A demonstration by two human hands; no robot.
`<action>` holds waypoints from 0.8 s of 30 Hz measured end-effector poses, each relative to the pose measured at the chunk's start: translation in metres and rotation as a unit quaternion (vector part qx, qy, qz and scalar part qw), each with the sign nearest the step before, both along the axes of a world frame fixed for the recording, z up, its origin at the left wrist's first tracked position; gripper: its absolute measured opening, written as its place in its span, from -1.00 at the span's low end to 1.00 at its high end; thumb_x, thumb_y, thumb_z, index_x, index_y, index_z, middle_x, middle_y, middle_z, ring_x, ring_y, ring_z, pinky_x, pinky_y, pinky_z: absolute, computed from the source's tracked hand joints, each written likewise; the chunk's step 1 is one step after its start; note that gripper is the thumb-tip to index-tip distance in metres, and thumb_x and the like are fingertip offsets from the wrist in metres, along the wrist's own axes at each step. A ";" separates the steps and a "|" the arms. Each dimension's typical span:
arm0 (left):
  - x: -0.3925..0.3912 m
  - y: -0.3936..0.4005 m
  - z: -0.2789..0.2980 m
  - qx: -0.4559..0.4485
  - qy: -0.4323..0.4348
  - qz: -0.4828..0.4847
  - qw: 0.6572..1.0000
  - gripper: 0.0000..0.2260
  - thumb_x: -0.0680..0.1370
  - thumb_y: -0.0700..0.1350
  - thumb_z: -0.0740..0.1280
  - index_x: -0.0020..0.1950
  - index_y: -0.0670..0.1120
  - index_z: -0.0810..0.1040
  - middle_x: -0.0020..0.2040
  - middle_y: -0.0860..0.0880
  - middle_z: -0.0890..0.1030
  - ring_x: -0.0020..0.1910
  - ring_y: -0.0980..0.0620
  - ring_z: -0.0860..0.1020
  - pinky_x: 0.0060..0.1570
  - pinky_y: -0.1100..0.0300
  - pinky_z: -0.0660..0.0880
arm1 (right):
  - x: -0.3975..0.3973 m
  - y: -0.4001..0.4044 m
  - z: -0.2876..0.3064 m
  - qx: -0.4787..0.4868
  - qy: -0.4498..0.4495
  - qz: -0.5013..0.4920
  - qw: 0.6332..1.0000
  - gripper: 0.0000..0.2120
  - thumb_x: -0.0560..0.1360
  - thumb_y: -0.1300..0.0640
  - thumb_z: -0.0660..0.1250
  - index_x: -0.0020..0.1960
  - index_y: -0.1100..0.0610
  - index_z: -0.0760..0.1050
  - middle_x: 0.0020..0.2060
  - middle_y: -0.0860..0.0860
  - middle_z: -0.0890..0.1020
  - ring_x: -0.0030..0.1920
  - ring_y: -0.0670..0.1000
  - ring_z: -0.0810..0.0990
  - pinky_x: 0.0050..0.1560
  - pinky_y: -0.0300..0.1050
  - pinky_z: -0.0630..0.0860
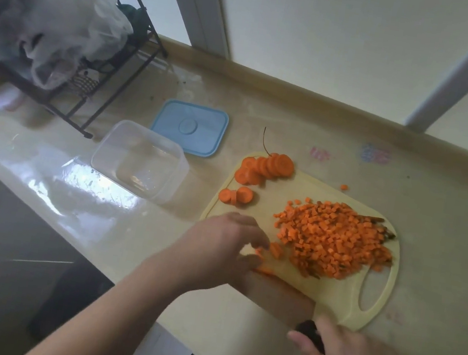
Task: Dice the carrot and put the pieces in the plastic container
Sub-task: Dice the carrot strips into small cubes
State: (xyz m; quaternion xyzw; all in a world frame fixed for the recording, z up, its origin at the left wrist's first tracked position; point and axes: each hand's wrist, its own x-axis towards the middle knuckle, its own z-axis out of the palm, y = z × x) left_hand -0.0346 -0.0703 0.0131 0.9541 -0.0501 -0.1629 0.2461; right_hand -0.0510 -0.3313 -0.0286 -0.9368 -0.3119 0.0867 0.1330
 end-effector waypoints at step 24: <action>0.039 0.013 -0.052 0.001 0.017 -0.077 0.997 -0.77 0.57 -0.06 0.29 0.00 -0.12 0.71 -0.12 -0.10 0.59 -0.16 -0.09 0.54 -0.22 -0.04 0.52 | -0.010 -0.029 -0.003 -0.045 -0.015 -0.036 0.998 -0.31 0.53 -0.43 -0.12 -0.39 0.00 0.51 -0.55 0.13 0.55 -0.60 0.10 0.54 -0.60 -0.06 0.47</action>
